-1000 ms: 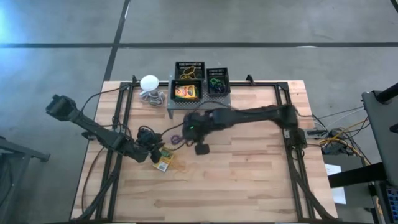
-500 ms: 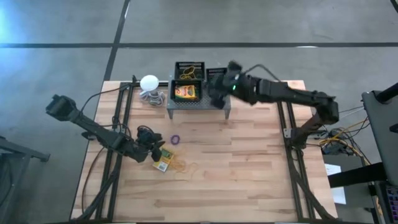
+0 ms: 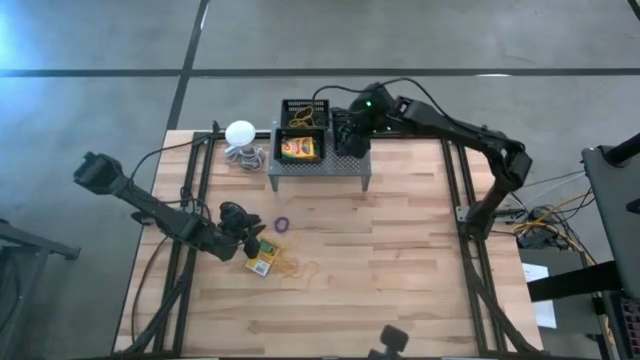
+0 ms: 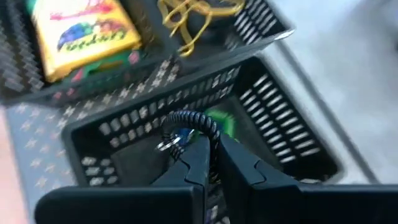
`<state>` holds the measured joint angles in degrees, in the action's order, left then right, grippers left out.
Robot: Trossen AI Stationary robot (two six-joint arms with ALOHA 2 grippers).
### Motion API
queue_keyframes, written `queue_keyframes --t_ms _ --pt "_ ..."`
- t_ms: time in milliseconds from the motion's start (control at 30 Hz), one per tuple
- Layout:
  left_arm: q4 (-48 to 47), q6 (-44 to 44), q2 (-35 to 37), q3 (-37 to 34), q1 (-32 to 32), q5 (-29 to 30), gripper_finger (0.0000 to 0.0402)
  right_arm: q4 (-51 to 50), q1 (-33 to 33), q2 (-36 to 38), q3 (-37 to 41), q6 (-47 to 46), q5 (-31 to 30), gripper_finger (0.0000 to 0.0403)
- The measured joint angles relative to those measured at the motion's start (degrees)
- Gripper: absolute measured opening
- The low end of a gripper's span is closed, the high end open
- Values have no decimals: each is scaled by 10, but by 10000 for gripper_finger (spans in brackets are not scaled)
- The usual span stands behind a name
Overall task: Pick & Place Office Desk Supplies
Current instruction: Put the black spring keychain into the right black bin on the shelf
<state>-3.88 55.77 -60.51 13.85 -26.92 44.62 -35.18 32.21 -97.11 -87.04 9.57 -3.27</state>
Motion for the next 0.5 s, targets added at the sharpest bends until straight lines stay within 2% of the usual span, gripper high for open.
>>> queue_keyframes --t_ms 133,300,500 --pt "2 0 0 0 0 0 126 -51 1 -18 -23 2 26 20" --pt "9 0 0 0 0 0 126 -62 1 -25 -27 -9 54 23" --pt "11 0 0 0 0 0 126 -62 6 -32 -27 -28 65 81"
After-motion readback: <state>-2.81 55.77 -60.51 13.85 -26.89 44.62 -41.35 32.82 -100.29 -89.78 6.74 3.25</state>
